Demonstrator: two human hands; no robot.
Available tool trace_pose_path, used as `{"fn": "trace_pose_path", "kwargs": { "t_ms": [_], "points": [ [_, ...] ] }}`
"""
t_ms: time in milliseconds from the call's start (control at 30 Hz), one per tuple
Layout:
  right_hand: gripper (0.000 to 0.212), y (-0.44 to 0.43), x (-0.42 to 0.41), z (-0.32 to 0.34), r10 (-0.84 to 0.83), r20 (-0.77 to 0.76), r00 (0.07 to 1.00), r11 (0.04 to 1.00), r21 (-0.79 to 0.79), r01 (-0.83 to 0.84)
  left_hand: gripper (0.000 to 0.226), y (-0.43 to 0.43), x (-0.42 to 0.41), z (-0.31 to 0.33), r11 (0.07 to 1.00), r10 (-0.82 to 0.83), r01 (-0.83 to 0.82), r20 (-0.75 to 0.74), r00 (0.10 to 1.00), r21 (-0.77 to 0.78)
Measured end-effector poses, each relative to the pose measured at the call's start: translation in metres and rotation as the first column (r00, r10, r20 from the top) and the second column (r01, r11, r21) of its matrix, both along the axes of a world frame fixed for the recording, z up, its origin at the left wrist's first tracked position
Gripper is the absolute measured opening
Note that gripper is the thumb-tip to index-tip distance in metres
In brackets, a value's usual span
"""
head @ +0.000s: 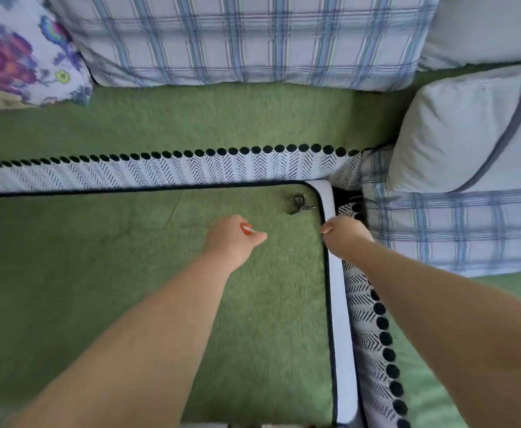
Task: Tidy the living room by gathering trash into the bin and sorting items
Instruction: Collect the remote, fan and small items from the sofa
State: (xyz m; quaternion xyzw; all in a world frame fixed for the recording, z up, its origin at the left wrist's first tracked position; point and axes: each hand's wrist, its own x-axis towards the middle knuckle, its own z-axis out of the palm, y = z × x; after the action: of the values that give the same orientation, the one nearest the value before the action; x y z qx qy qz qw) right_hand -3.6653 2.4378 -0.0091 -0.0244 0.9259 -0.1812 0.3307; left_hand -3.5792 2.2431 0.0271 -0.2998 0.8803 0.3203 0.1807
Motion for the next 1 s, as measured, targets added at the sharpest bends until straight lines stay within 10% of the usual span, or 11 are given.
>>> {"fn": "trace_pose_path", "kwargs": {
  "t_ms": [500, 733, 1000],
  "points": [
    [0.074, -0.071, -0.086, -0.198, 0.059, 0.043, 0.997, 0.996, 0.058, -0.062, 0.043, -0.034, -0.036, -0.167, 0.999, 0.007, -0.008, 0.021, 1.000, 0.052],
    [0.055, -0.077, -0.044, -0.205, 0.000, -0.203, 0.979, 0.994, 0.108, 0.023, 0.047, -0.040, -0.009, -0.179, 0.995, 0.000, -0.003, 0.035, 0.999, 0.098],
    [0.046, -0.082, 0.048, -0.148, 0.176, -0.032, 0.984, 0.976, 0.137, -0.170, 0.044, -0.046, 0.041, -0.128, 0.986, 0.114, -0.121, 0.071, 0.991, 0.114]
  ]
}}
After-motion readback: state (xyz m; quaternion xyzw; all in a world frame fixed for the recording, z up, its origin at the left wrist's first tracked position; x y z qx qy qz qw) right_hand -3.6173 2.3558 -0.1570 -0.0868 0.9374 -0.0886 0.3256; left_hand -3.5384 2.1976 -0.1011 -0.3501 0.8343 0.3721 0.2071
